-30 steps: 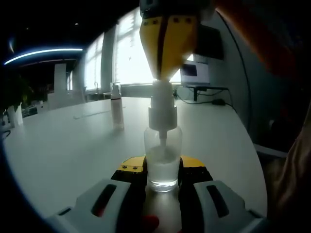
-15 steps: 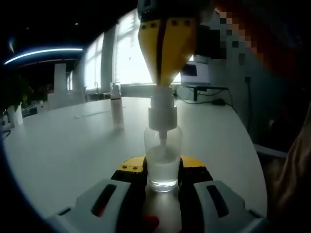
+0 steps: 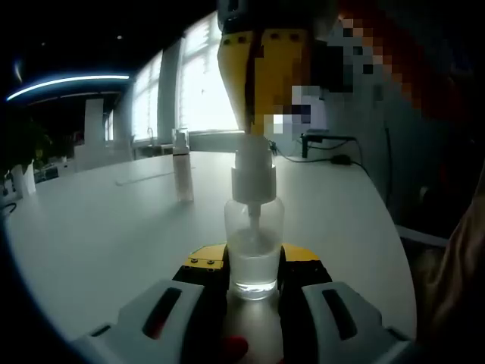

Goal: Clamp pump bottle remove cover press pump head put on cover

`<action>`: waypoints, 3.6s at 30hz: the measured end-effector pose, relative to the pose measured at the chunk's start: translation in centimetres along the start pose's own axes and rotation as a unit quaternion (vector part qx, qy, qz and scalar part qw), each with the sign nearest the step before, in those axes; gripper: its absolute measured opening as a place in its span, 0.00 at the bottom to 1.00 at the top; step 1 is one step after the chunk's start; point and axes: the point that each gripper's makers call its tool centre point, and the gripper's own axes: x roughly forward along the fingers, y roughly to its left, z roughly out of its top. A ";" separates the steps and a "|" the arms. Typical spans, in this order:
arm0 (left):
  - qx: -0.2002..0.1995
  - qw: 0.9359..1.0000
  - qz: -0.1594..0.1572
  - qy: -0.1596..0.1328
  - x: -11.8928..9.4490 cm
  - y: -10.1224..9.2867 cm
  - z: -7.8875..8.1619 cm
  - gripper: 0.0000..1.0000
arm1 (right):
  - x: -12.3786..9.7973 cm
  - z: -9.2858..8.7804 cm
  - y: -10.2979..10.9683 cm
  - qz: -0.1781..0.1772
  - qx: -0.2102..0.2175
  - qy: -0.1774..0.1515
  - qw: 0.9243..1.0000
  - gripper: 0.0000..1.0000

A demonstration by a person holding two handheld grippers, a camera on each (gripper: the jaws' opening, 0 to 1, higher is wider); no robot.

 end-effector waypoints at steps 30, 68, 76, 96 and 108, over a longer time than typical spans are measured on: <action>0.000 1.000 -0.001 -0.001 -0.1 -0.1 0.1 0.15 | -0.6 0.2 -0.2 -0.005 -0.006 -0.016 1.000 0.00; 0.000 1.000 -0.001 -0.001 0.0 -0.1 0.0 0.15 | -0.2 0.1 -0.1 -0.001 -0.005 -0.005 1.000 0.00; 0.000 1.000 -0.001 0.000 0.0 0.0 0.0 0.15 | -0.1 0.0 -0.1 0.005 0.001 -0.009 1.000 0.00; -0.001 1.000 -0.001 0.000 0.0 -0.1 0.0 0.15 | 0.0 0.1 0.0 0.002 -0.005 -0.004 1.000 0.00; -0.001 1.000 -0.001 0.000 0.0 -0.1 0.0 0.15 | -0.2 0.0 0.0 0.003 -0.005 -0.012 1.000 0.00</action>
